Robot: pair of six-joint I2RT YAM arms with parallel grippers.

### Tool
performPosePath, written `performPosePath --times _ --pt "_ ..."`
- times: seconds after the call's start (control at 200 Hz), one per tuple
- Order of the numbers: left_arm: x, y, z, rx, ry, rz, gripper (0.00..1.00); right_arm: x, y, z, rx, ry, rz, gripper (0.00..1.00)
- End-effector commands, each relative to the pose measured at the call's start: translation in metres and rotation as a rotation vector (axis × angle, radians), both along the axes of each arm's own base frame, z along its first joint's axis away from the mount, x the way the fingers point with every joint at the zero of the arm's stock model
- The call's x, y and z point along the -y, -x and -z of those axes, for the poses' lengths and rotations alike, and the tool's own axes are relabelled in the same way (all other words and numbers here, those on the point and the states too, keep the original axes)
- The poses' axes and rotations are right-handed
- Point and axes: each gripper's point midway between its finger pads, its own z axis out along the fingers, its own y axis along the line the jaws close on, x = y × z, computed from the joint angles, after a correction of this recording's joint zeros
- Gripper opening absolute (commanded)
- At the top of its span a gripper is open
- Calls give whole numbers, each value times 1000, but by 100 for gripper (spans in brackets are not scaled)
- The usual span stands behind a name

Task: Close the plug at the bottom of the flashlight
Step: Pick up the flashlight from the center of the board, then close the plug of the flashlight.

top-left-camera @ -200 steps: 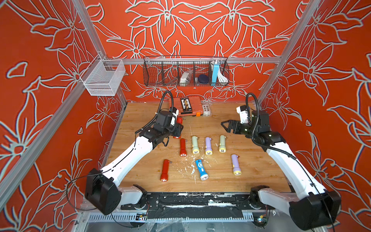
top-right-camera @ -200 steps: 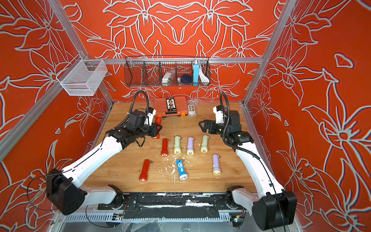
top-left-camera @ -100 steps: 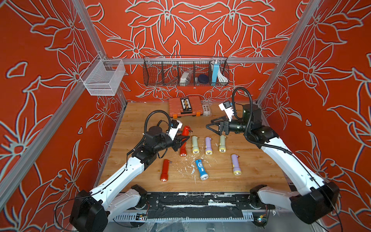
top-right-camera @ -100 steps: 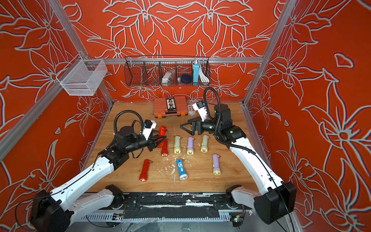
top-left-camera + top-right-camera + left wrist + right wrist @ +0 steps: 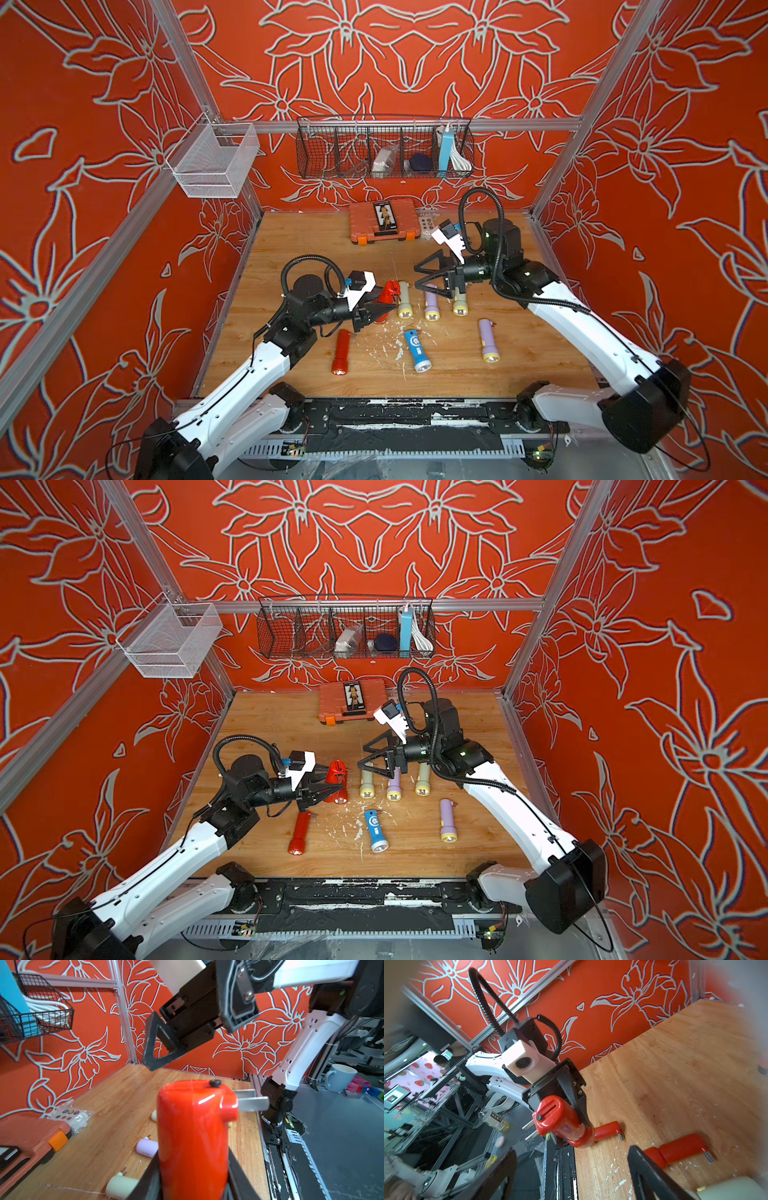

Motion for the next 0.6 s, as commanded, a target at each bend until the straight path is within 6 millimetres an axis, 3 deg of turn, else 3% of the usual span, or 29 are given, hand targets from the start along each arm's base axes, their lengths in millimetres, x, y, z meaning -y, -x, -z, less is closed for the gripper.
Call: performPosePath --times 0.0,0.375,0.596 --pt "0 13 -4 76 -2 50 0 -10 13 -13 74 -46 -117 84" --pt "3 12 6 73 -7 63 0 -31 31 -10 89 -26 -220 80" --pt "3 15 5 70 -6 81 0 -40 29 1 63 3 -228 73"
